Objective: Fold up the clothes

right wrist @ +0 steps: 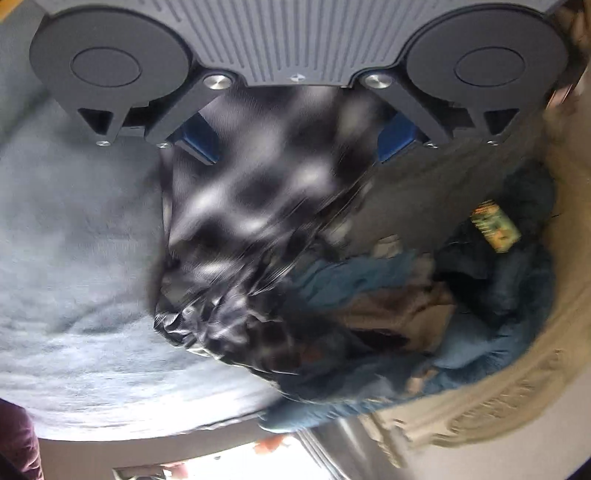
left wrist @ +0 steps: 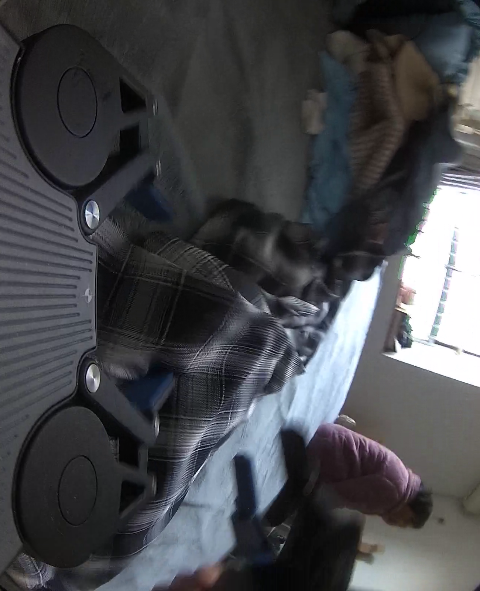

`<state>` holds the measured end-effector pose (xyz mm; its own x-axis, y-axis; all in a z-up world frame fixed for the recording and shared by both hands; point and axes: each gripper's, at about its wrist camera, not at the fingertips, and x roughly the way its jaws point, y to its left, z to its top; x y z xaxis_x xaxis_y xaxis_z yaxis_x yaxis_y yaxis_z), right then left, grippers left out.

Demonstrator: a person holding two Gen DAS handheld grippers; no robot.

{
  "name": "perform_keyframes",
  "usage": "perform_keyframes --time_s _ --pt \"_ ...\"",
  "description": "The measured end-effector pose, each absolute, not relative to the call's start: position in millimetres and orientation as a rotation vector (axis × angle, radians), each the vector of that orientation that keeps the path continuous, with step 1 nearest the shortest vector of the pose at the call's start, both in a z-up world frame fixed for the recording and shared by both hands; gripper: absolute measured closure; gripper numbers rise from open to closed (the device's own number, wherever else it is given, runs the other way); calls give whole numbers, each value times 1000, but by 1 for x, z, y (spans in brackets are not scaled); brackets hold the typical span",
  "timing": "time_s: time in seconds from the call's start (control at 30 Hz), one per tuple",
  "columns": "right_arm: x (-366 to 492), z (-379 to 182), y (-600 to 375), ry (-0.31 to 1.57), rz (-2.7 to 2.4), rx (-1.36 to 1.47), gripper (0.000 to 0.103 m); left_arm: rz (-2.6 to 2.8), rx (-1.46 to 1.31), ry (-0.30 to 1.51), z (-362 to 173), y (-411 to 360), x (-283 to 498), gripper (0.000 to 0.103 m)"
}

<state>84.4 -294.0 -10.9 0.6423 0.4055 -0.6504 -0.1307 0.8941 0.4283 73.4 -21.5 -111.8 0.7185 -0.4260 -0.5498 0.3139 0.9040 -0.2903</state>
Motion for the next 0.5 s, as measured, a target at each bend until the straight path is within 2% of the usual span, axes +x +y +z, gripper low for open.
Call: perform_keyframes --time_s 0.07,0.13,0.23,0.43,0.5 --pt "115 -14 -289 829 255 330 8 -421 -218 657 -117 -22 70 42" --pt "142 -18 -286 838 200 317 8 -441 -221 646 -117 -26 66 62" --pt "180 -29 -290 873 120 349 8 -484 -174 604 -114 -34 52 72" --pt "225 -54 -273 961 105 320 6 -634 -55 515 -105 -59 16 74" --pt "223 -57 -263 970 107 233 6 -684 -6 493 -103 -71 5 74"
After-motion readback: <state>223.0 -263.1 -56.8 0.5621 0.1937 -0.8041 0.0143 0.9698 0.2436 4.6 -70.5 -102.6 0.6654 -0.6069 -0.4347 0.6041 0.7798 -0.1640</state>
